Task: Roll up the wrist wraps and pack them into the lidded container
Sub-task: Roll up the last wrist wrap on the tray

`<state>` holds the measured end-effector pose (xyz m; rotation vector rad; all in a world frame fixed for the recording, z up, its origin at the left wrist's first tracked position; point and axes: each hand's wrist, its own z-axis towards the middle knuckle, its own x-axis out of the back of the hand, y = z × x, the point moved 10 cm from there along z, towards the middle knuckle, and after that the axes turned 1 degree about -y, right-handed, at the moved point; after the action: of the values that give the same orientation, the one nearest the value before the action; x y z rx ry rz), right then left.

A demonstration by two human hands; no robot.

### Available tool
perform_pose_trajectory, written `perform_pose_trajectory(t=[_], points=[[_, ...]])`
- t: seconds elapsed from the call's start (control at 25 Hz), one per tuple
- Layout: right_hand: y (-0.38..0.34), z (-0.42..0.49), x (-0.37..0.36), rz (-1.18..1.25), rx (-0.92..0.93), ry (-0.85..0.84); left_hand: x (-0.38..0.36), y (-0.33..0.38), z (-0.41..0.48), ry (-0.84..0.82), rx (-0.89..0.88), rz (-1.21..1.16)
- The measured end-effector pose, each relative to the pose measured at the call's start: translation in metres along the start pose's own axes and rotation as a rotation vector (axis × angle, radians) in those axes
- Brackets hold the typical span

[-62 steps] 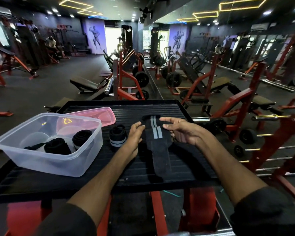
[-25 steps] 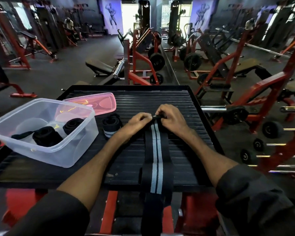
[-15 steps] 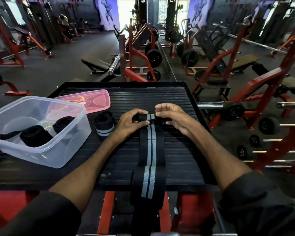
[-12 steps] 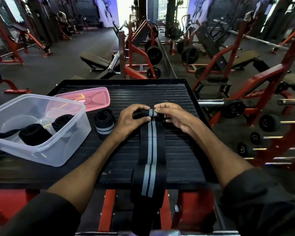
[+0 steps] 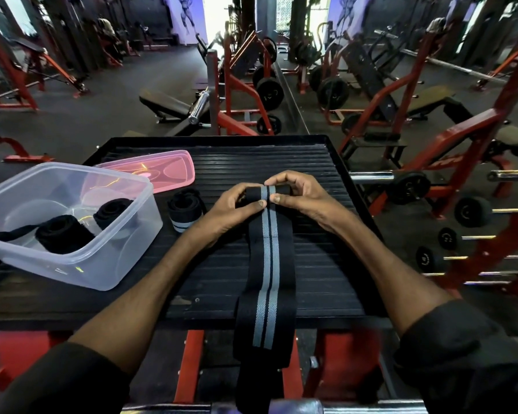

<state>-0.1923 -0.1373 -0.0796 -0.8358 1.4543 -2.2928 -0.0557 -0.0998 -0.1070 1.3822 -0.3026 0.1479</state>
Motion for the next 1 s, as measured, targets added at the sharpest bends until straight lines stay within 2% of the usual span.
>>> perform_pose_trajectory(t=[0.16, 0.24, 0.4, 0.52, 0.56, 0.72, 0.88, 0.92, 1.0], points=[[-0.003, -0.001, -0.002, -0.063, 0.014, -0.007, 0.003, 0.005, -0.005, -0.019, -0.062, 0.073], [-0.001, -0.003, -0.004, -0.051, -0.036, 0.001, 0.004, 0.012, -0.007, 0.0, -0.128, 0.134], [0.004, -0.013, -0.008, 0.277, -0.245, -0.03, 0.005, 0.018, -0.011, 0.047, -0.175, 0.073], [0.01, -0.016, -0.012, 0.512, -0.345, 0.053, 0.009, 0.026, -0.014, 0.064, -0.205, 0.055], [0.014, -0.017, -0.013, 0.48, -0.37, 0.07, 0.01, 0.028, -0.015, 0.063, -0.221, 0.059], [0.023, -0.024, -0.032, 0.23, -0.459, -0.085, 0.015, 0.032, -0.02, 0.054, -0.258, 0.08], [0.013, -0.025, -0.018, 0.054, -0.333, 0.023, 0.014, 0.016, -0.019, -0.001, -0.149, 0.087], [0.008, -0.025, -0.018, 0.051, -0.284, 0.048, 0.009, 0.009, -0.019, -0.033, -0.084, 0.016], [0.001, -0.023, -0.024, 0.031, -0.22, 0.075, -0.01, -0.005, -0.022, -0.119, 0.103, -0.281]])
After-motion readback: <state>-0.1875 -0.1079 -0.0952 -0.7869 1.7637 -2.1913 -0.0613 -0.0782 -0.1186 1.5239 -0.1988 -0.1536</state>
